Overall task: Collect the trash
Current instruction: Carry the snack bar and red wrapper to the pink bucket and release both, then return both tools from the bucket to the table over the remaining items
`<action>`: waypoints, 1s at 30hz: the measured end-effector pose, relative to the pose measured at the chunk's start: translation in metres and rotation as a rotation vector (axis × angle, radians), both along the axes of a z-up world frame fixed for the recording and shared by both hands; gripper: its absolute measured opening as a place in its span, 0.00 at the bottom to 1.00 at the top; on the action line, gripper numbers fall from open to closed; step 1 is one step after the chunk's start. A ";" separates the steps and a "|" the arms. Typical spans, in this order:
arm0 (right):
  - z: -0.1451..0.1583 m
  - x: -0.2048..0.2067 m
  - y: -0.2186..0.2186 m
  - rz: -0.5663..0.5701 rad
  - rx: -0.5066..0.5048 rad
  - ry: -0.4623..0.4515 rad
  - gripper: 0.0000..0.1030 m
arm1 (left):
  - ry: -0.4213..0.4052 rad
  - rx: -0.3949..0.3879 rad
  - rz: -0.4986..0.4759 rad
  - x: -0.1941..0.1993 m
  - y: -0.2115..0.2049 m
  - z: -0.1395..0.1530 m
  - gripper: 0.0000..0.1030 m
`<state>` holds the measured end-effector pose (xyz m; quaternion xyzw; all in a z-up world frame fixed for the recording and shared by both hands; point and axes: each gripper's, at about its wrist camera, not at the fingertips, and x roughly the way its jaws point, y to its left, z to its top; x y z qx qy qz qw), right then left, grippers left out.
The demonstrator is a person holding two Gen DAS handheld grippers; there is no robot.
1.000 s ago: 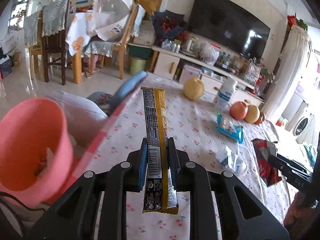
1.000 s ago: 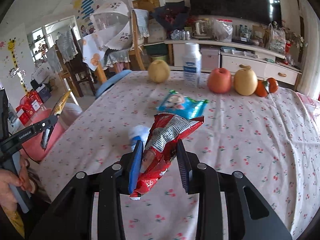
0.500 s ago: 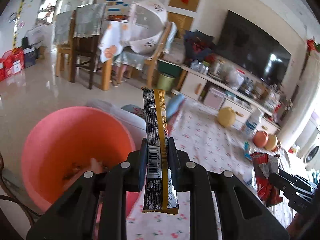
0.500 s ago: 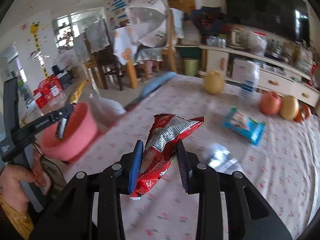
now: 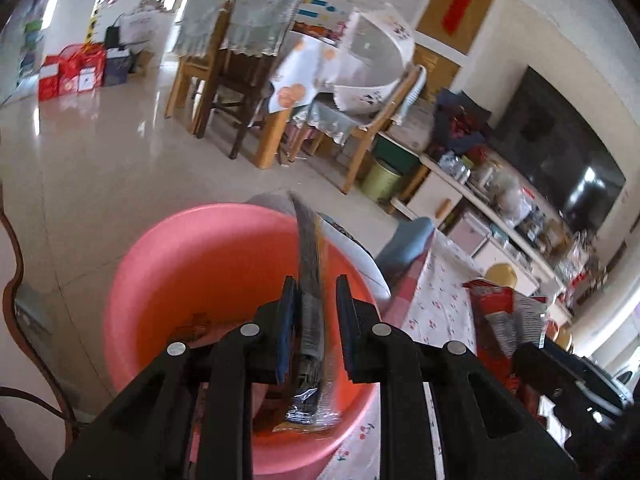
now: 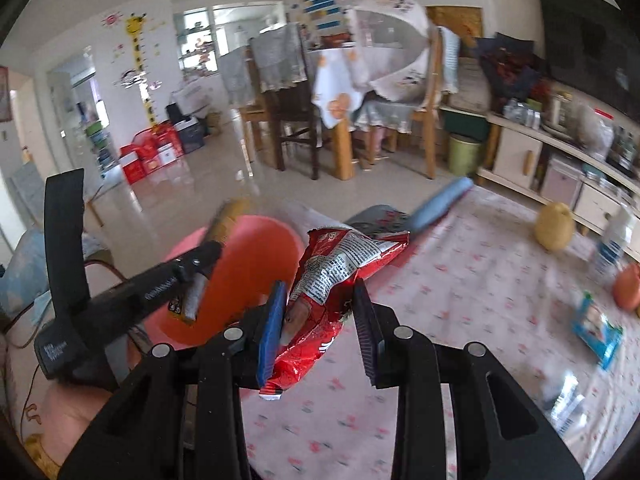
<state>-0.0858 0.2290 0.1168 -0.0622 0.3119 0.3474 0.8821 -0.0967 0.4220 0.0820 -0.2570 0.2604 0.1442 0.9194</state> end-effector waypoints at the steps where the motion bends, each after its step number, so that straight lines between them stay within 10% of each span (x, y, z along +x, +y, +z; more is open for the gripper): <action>1: 0.000 0.000 0.008 0.011 -0.002 0.000 0.34 | -0.001 -0.006 0.008 -0.001 0.004 -0.001 0.21; 12: -0.021 0.005 0.072 0.100 -0.021 0.024 0.35 | 0.010 -0.097 0.129 -0.007 0.042 -0.014 0.23; 17: -0.033 0.010 0.076 0.089 -0.012 0.063 0.44 | 0.022 -0.065 0.157 -0.005 0.044 -0.011 0.42; 22: -0.035 0.016 0.052 -0.004 0.021 0.065 0.85 | 0.028 -0.059 0.197 -0.007 0.046 -0.012 0.70; 30: -0.040 0.016 0.014 -0.097 -0.031 0.043 0.88 | 0.053 -0.008 0.159 0.002 0.027 -0.009 0.85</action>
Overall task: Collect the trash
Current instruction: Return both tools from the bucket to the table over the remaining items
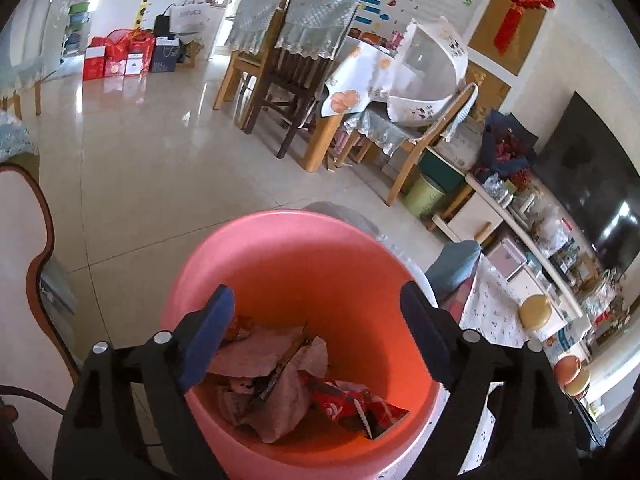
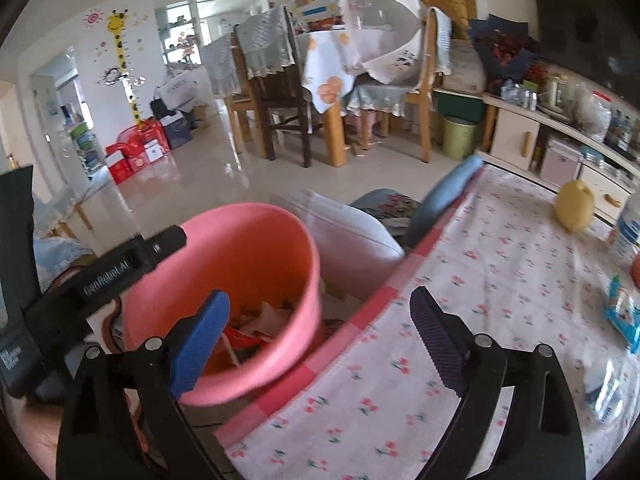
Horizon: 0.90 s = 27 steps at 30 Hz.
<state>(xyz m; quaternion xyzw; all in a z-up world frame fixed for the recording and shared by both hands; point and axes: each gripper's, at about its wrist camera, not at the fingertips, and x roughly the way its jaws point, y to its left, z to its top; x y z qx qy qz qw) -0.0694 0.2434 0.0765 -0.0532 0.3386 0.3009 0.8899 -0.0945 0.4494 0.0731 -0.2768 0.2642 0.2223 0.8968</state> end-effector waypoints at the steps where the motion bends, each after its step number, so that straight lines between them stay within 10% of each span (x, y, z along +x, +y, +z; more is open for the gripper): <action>1: -0.001 -0.001 -0.004 -0.007 -0.008 -0.003 0.89 | 0.003 0.005 -0.006 -0.001 -0.002 0.000 0.86; 27: -0.015 -0.018 -0.106 -0.148 -0.065 0.010 0.92 | 0.115 0.122 -0.229 0.037 -0.086 -0.006 0.90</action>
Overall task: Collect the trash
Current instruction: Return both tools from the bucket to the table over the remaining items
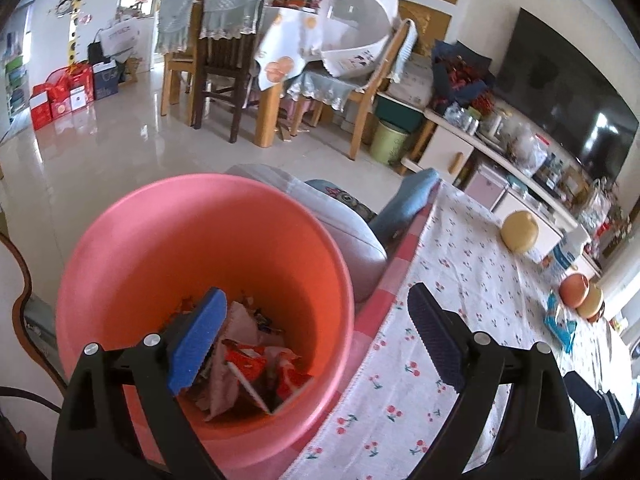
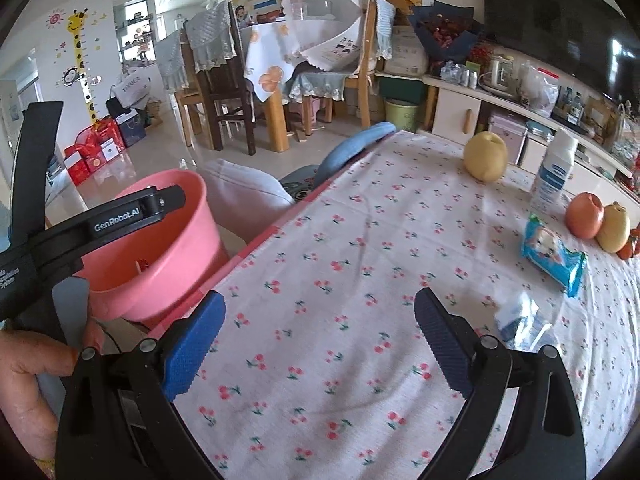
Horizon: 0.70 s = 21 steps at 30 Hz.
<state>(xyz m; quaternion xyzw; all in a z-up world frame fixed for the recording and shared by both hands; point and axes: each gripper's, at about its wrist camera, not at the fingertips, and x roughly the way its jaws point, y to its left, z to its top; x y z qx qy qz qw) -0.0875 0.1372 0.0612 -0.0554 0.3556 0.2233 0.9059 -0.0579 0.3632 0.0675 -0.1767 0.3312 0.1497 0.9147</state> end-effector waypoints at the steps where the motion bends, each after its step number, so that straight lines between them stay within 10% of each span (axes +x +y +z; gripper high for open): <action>1: 0.000 0.000 -0.003 -0.004 -0.001 -0.001 0.92 | 0.004 0.007 -0.009 0.001 -0.004 0.000 0.90; 21: -0.004 -0.014 -0.058 -0.050 -0.048 -0.030 0.92 | 0.049 0.126 -0.157 0.023 -0.074 0.000 0.90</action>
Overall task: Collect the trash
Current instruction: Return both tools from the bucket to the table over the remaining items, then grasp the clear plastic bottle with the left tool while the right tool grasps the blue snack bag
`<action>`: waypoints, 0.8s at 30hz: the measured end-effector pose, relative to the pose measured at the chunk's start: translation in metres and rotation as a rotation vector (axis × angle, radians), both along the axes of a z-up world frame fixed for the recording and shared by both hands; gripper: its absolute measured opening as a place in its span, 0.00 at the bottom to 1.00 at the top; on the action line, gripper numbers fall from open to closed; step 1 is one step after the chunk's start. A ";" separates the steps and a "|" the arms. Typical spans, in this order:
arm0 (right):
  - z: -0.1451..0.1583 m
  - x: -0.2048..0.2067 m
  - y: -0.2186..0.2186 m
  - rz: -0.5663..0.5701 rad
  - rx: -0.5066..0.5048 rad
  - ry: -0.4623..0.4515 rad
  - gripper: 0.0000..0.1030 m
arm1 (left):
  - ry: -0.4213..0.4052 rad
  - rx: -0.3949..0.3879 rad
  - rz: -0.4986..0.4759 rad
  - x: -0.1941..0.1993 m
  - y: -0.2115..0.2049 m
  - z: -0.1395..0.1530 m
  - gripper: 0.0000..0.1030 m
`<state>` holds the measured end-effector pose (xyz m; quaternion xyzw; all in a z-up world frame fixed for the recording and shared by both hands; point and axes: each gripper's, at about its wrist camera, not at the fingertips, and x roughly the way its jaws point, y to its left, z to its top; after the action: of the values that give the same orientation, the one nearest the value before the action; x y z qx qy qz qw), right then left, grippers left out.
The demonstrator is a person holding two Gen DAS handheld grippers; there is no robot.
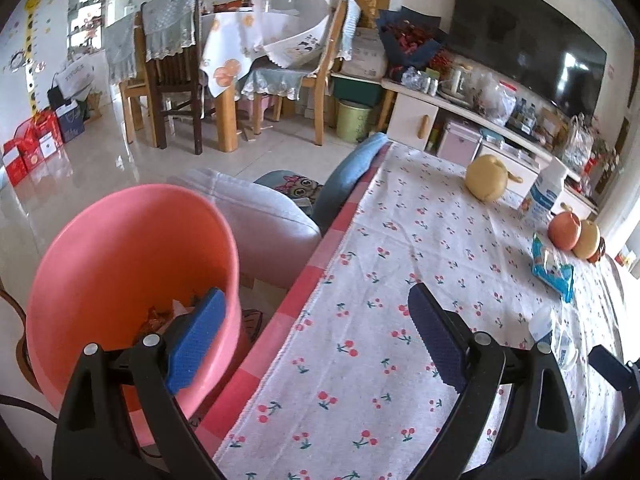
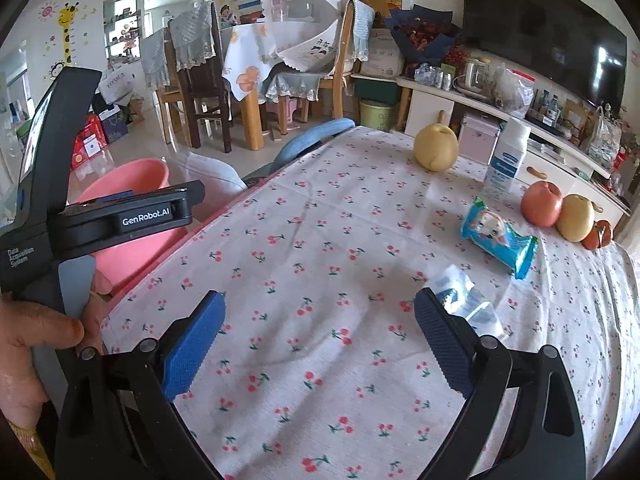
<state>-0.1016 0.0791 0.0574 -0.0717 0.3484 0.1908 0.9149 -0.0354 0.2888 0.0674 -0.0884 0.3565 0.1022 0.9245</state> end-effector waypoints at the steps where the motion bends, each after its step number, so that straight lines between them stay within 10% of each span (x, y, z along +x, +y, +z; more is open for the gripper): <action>1: 0.000 0.000 -0.003 -0.001 0.002 0.000 0.92 | 0.002 0.005 -0.005 0.001 -0.002 0.000 0.90; 24: -0.005 0.034 -0.163 -0.220 0.159 0.038 0.92 | -0.014 -0.032 -0.499 0.015 -0.129 -0.008 0.90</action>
<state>-0.0680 -0.0842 0.0526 0.0430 0.3551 0.1176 0.9264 -0.0204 0.1594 0.0596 -0.0131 0.3623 -0.1355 0.9221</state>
